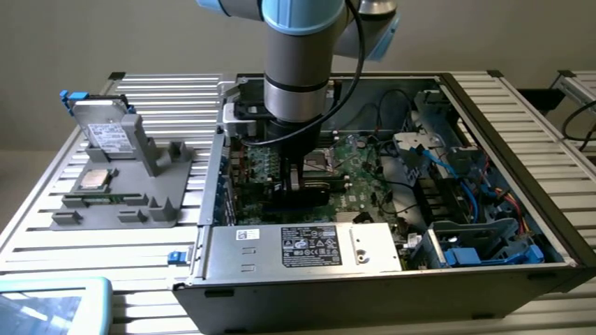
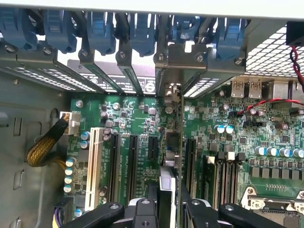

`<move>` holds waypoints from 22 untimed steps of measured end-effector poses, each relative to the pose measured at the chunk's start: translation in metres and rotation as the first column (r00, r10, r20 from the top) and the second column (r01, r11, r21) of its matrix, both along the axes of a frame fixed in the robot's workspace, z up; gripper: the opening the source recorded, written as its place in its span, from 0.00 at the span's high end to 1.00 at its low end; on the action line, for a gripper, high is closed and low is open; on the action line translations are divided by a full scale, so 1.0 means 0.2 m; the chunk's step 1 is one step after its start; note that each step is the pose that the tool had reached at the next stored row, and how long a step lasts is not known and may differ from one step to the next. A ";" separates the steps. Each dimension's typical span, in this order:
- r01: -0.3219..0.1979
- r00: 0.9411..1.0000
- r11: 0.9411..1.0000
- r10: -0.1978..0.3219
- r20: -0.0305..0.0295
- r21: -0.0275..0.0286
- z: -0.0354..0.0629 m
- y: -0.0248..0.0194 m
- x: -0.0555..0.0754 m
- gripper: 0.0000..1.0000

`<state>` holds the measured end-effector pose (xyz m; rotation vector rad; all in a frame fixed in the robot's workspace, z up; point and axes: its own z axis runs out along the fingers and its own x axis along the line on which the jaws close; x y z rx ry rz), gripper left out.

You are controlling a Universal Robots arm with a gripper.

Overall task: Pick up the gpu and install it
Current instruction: 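Insert the gpu into the slot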

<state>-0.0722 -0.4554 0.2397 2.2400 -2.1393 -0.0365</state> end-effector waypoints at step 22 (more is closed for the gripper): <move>0.004 1.000 1.000 -0.004 -0.001 0.009 0.081 -0.007 0.02 0.73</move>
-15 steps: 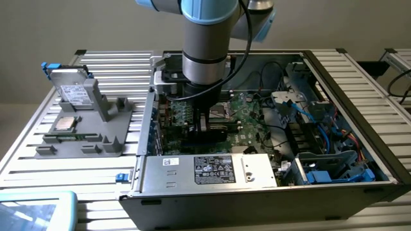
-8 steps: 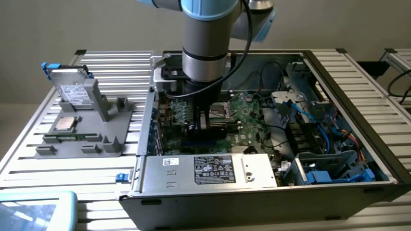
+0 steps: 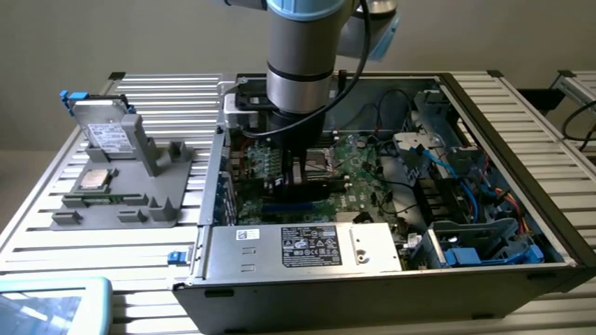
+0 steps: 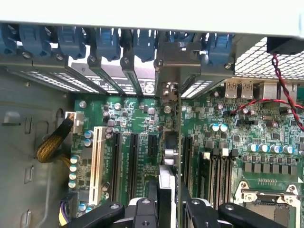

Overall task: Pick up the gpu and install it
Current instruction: 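Insert the gpu into the slot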

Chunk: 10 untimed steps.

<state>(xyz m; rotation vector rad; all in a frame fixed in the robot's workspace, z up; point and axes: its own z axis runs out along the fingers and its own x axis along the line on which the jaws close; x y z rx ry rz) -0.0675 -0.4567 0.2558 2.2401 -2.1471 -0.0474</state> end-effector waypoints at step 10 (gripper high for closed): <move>0.010 1.000 1.000 -0.010 0.000 0.002 0.014 -0.001 0.02 0.73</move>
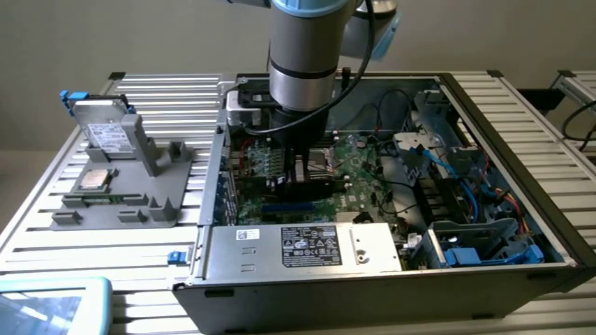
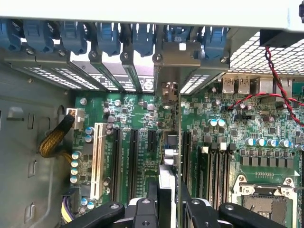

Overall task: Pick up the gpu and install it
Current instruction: 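Insert the gpu into the slot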

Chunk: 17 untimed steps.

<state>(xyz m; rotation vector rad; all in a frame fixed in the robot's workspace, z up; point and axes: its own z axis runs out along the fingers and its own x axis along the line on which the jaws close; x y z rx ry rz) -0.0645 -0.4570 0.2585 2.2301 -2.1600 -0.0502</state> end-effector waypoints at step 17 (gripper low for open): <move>0.000 1.000 1.000 0.000 0.000 0.000 -0.008 0.008 -0.01 0.73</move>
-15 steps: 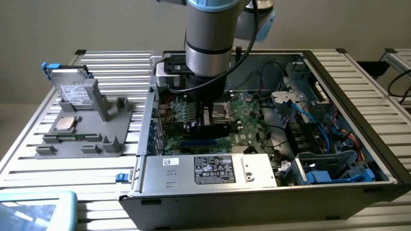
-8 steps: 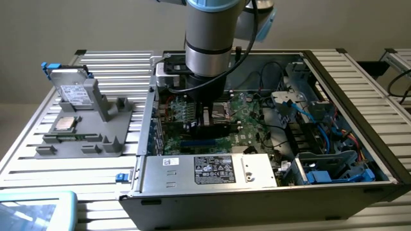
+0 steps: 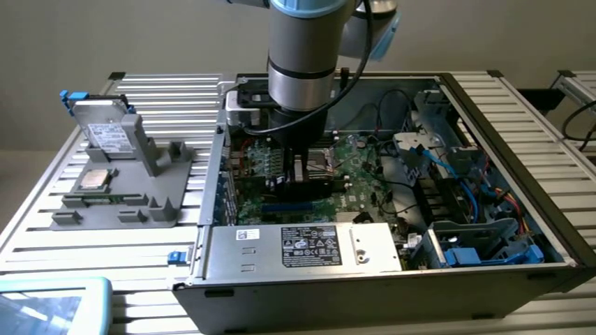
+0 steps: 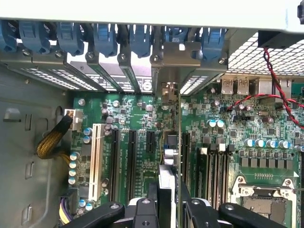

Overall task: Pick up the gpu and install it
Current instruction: 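Insert the gpu into the slot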

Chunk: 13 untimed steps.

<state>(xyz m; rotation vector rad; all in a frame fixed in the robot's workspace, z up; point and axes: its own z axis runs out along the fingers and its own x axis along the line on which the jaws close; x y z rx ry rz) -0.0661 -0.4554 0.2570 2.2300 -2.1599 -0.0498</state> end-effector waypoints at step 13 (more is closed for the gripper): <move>0.004 1.000 0.999 -0.004 0.001 -0.034 -0.018 0.005 0.00 0.73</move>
